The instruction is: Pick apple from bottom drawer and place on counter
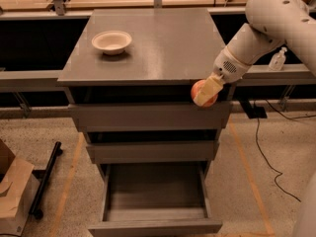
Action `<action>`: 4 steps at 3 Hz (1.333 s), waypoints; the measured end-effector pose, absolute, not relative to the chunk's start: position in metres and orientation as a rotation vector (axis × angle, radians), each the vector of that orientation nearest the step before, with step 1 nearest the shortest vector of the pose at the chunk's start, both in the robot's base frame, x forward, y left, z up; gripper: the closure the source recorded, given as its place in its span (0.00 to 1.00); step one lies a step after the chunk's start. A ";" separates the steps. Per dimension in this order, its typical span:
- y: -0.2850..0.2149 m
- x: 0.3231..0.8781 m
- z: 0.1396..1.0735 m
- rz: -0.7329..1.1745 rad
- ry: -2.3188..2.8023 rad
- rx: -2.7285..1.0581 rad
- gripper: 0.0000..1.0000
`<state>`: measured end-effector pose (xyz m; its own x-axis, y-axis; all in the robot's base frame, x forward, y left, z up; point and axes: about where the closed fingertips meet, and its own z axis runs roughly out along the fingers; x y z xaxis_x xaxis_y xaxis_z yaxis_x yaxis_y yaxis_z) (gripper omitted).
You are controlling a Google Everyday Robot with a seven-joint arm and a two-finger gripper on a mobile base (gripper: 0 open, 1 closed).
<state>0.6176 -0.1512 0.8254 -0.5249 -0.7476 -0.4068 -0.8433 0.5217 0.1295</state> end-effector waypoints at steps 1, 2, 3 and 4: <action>-0.151 0.617 0.824 0.453 2.466 -1.330 1.00; -0.153 0.632 0.821 0.484 2.467 -1.309 1.00; -0.159 0.655 0.834 0.454 2.456 -1.300 1.00; -0.167 0.666 0.863 0.386 2.424 -1.277 1.00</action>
Offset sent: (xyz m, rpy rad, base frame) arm 0.0387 -0.0095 -0.0046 0.0600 0.0211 -0.0326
